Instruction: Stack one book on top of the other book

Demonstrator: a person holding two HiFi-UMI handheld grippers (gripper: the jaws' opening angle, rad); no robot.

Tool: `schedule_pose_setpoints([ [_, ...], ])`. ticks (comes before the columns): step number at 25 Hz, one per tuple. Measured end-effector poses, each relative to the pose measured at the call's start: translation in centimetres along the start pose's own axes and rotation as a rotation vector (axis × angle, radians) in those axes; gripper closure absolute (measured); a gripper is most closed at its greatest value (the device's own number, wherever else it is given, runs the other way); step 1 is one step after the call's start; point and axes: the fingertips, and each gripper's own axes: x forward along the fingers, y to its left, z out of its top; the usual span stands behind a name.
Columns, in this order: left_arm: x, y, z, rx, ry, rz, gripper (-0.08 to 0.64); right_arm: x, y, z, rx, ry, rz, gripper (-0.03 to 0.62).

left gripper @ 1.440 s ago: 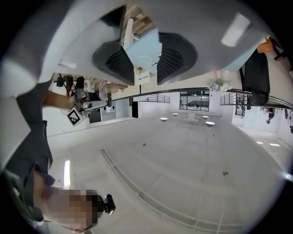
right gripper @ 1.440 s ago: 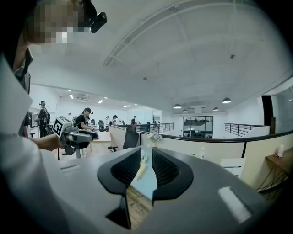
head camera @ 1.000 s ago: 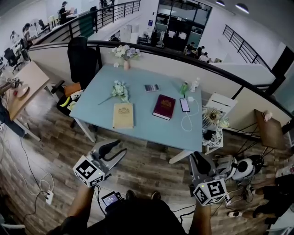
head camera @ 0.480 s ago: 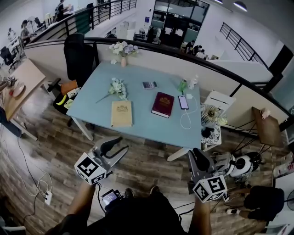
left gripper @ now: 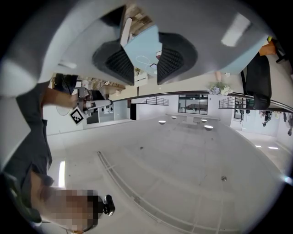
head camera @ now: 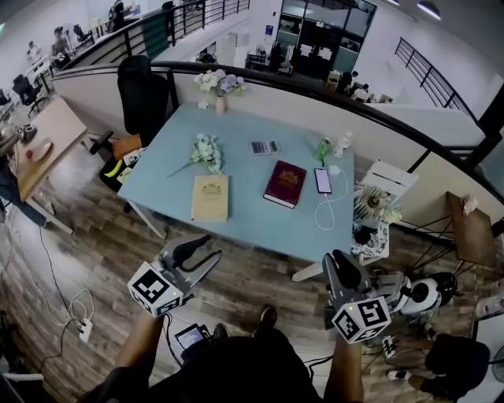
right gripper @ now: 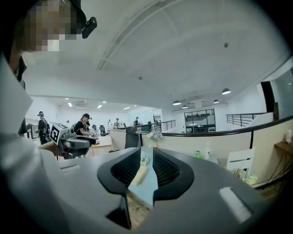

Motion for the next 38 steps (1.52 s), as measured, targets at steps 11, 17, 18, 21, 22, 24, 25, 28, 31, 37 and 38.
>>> schedule_pose_setpoints([
  [11,6.4,-0.7,1.6,-0.035,0.059,0.105,0.387,4.5,-7.7,0.1,0.026,-0.002,0.132,0.515],
  [17,9.1,-1.3,1.9,-0.041,0.083,0.168,0.387,6.1,-10.9,0.4,0.034,0.009,0.188,0.515],
  [18,9.5,-1.5,1.9,-0.042,0.086,0.178,0.387,6.3,-11.5,0.3,0.036,0.008,0.198,0.515],
  [21,10.6,-1.9,1.8,-0.031,0.093,0.2,0.387,6.7,-12.9,0.5,0.042,0.005,0.221,0.515],
  [22,10.9,-1.9,1.7,-0.015,0.091,0.205,0.387,6.8,-13.4,0.5,0.044,0.002,0.227,0.515],
  [24,11.6,-2.1,1.6,0.007,0.09,0.212,0.387,6.9,-14.4,0.4,0.05,-0.004,0.238,0.517],
  [25,12.0,-2.3,1.7,0.005,0.095,0.215,0.387,6.8,-14.9,0.3,0.052,-0.005,0.241,0.516],
  [28,13.0,-2.5,1.9,0.018,0.096,0.216,0.387,6.7,-16.3,0.2,0.061,-0.006,0.242,0.515],
  [31,14.1,-2.8,2.3,0.002,0.116,0.212,0.387,6.9,-17.3,-0.1,0.071,-0.005,0.237,0.515],
  [37,15.8,-2.0,1.7,-0.009,0.121,0.189,0.387,7.5,-18.4,-1.1,0.087,0.008,0.222,0.515],
  [38,16.2,-1.8,1.6,-0.011,0.122,0.181,0.387,7.6,-18.6,-1.2,0.086,0.011,0.216,0.515],
])
